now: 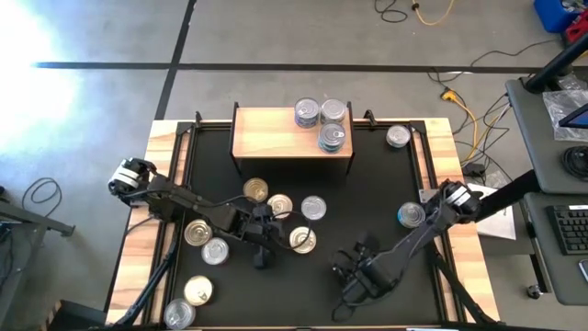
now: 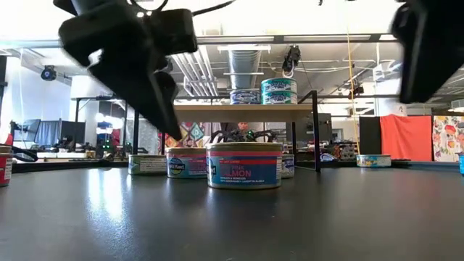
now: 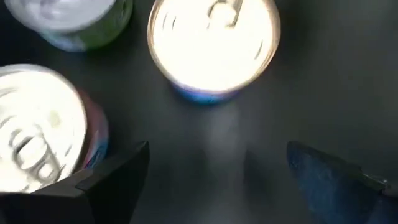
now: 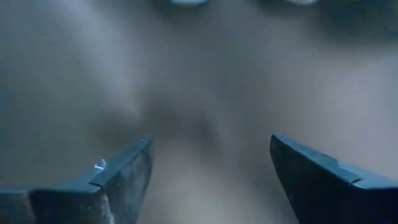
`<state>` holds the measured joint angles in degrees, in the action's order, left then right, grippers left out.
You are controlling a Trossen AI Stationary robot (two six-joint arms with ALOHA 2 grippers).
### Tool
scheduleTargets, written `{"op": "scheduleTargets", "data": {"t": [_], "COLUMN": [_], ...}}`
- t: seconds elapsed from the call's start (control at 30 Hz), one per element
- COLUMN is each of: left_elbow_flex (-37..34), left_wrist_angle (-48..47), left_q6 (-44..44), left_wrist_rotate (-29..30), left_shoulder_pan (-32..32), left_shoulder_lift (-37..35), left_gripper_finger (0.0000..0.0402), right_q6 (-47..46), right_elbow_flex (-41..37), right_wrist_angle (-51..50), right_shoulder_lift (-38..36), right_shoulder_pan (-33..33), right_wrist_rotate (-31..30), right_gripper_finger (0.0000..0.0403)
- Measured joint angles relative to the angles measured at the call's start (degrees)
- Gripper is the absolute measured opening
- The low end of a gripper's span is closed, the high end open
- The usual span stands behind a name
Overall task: Stack canned seafood by type on shelf
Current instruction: Put the center pink tuna can on the shelf
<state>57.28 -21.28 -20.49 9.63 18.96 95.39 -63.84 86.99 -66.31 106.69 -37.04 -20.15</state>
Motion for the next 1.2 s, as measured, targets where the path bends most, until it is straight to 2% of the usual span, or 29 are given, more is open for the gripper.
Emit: {"op": "scheduleTargets", "data": {"t": [0.17, 0.4, 0.47, 0.6, 0.67, 0.8, 0.93, 1.2], "left_elbow_flex": [-0.3, -0.37, -0.29, 1.62, 3.02, 5.29, 7.05, 10.52], "left_wrist_angle": [-1.97, 2.87, 5.37, 5.33, 4.57, 4.49, 4.14, 4.41], "left_q6": [4.89, 11.9, 13.13, 13.54, 13.55, 13.55, 12.49, 4.49], "left_wrist_rotate": [0.45, 1.02, 1.11, 0.98, -0.92, -6.22, -8.16, -11.57], "left_shoulder_pan": [-0.02, -0.55, -0.89, -1.68, -1.98, -1.88, -1.32, 2.25], "left_shoulder_lift": [0.0, 2.21, 4.13, 8.22, 9.61, 11.56, 12.17, 12.31], "left_gripper_finger": [0.0362, 0.0362, 0.0362, 0.0362, 0.0362, 0.0362, 0.0362, 0.0362], "right_q6": [11.79, 26.12, 26.64, 23.01, 22.26, 25.12, 27.02, 27.9], "right_elbow_flex": [-1.73, -6.26, -7.95, -10.57, -11.94, -13.58, -14.5, -14.43], "right_wrist_angle": [4.59, 23.76, 25.39, 25.28, 25.99, 33.19, 40.44, 36.67], "right_shoulder_lift": [0.28, 0.28, 0.28, 0.28, 0.28, 0.28, 0.28, 0.28], "right_shoulder_pan": [4.16, 9.25, 10.39, 13.3, 14.01, 14.27, 14.85, 15.74], "right_wrist_rotate": [-3.01, -2.35, -1.57, 6.27, 8.0, 8.49, 8.4, 6.44], "right_gripper_finger": [0.0335, 0.0344, 0.0342, 0.0341, 0.0342, 0.0341, 0.0337, 0.0324]}}
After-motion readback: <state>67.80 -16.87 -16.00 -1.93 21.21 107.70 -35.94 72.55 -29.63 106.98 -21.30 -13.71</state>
